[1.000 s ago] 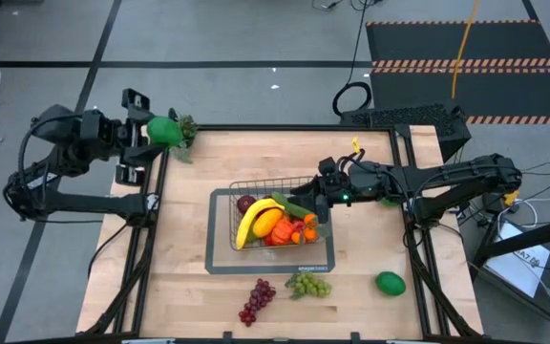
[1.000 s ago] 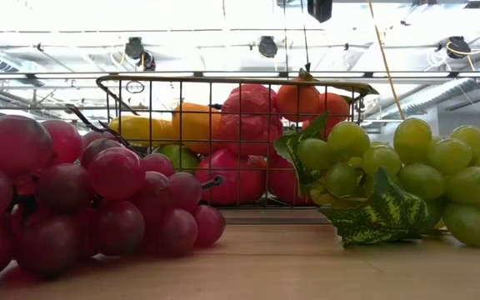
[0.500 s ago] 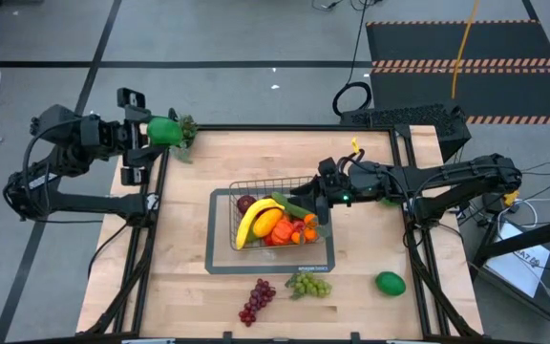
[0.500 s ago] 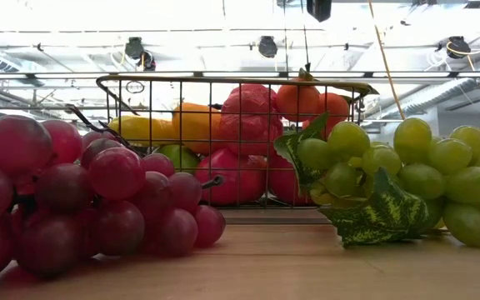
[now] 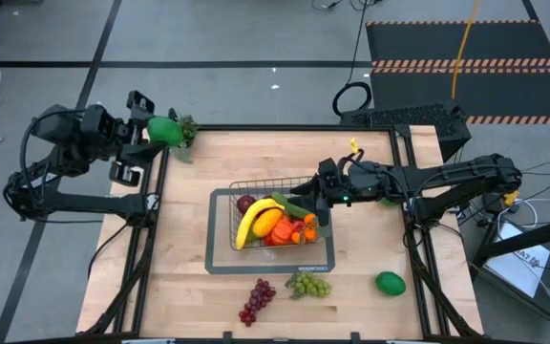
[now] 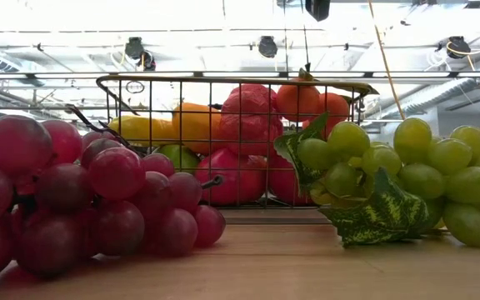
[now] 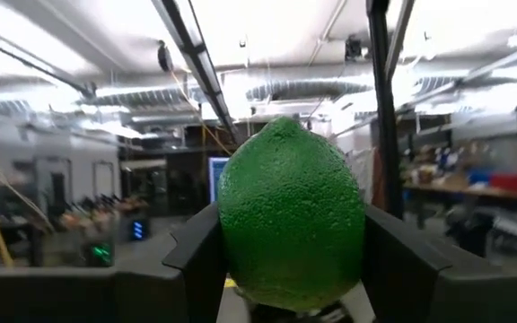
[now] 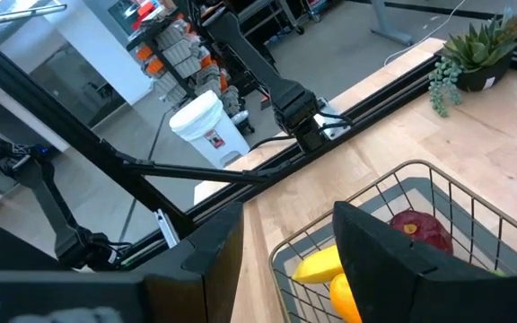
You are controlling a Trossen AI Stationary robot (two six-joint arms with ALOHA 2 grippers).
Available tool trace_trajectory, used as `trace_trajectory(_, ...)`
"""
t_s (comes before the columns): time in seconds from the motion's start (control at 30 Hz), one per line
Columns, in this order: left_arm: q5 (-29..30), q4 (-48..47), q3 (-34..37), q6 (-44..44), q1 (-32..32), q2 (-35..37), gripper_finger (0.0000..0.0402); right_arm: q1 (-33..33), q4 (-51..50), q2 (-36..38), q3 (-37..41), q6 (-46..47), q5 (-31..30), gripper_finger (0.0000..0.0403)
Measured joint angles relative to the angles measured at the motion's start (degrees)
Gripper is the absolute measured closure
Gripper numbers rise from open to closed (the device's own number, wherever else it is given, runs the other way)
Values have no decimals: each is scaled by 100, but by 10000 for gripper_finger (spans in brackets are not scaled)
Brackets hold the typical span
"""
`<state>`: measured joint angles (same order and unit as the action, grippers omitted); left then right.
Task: Build produce basket
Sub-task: Put the top left lime into the gold wire basket
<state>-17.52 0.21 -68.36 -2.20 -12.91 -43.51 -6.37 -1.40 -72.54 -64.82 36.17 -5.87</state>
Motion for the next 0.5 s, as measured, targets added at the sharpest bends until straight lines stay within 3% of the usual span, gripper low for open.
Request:
trace_trajectory(0.17,0,4,0,-1083,-1,0,190,0,-1,-1,0,-1,-4,236)
trace_trajectory(0.33,0,5,0,-2821,-1,0,190,0,-1,0,0,12,-5,236)
trace_trajectory(0.5,-4,4,0,-3820,-2,0,190,0,-1,0,0,19,-7,236)
